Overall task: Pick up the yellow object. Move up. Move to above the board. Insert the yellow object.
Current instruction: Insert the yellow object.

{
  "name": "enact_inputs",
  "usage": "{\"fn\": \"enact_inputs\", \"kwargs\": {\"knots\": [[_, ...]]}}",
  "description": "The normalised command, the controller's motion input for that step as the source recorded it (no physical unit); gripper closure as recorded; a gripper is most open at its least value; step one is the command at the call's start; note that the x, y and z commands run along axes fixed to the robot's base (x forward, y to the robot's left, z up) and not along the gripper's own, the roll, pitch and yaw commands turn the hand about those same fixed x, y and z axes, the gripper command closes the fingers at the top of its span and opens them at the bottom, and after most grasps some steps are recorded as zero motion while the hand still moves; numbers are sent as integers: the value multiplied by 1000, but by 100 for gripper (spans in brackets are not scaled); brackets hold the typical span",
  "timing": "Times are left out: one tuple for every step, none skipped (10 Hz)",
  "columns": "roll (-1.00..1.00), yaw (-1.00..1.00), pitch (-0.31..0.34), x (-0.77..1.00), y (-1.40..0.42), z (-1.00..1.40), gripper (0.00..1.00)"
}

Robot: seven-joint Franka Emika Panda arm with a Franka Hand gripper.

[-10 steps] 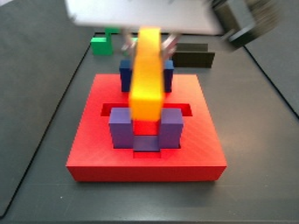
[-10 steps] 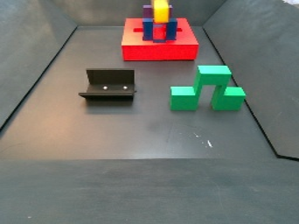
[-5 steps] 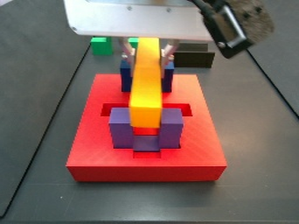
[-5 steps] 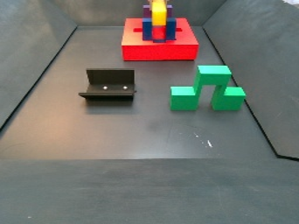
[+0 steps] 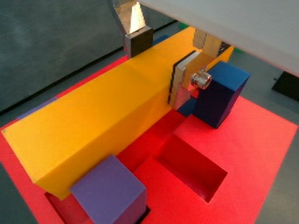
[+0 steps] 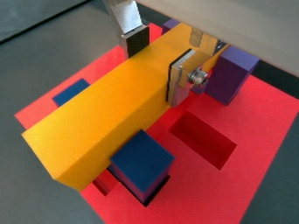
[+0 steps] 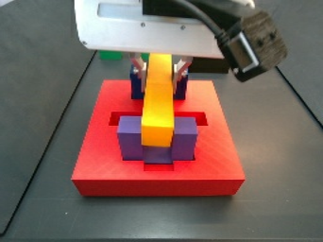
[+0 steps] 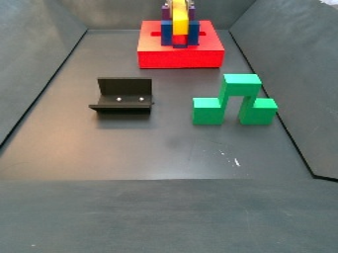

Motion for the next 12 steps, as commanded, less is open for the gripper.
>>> {"fn": "enact_inputs", "kwargs": {"knots": [[133,0,0,0,-117,-463,100],[114,0,0,0,-106,-477,100],[123,0,-4,0,-120,-471,100],[79,0,-16,0,-100,-377,100],[79,0,-17,-6,-94,-349,100],[77,9,-11,-23,-154,-331,100],[50,3,-27,-46,-163,-309,100],[33,0,-51,-71,-46,-314,100],[24,0,-41,-57,0,-311,100],[109,60,0,0,166,-337,100],[121,114,0,0,237,-286,100],[131,26,9,0,134,-194,100]]}}
